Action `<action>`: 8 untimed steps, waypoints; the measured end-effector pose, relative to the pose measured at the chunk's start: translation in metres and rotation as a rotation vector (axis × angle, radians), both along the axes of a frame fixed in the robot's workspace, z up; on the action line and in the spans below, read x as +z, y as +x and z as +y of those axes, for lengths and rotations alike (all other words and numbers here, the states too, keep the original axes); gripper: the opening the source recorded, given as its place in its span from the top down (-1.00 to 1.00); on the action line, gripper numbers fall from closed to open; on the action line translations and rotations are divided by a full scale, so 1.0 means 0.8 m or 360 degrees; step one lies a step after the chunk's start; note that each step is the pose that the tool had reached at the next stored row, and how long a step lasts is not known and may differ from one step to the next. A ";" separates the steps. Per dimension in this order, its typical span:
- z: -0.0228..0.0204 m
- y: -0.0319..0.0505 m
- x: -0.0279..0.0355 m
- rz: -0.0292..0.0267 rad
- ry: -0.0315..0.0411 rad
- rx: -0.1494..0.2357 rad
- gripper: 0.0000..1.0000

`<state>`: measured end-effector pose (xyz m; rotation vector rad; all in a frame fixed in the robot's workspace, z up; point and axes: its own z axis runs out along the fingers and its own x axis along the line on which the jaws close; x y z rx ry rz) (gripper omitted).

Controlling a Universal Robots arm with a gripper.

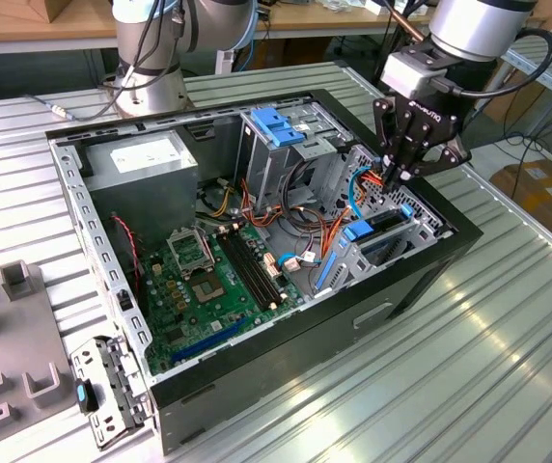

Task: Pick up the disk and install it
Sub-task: 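Insert the first disk wire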

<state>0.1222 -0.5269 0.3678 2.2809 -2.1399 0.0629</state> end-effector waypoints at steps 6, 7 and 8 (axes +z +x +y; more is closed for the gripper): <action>-0.0118 0.000 -0.0034 0.00000 0.0000 -0.0023 0.66; -0.0122 0.000 -0.0044 0.00000 0.0000 -0.0024 0.66; -0.0122 0.000 -0.0052 0.00000 0.0000 -0.0024 0.66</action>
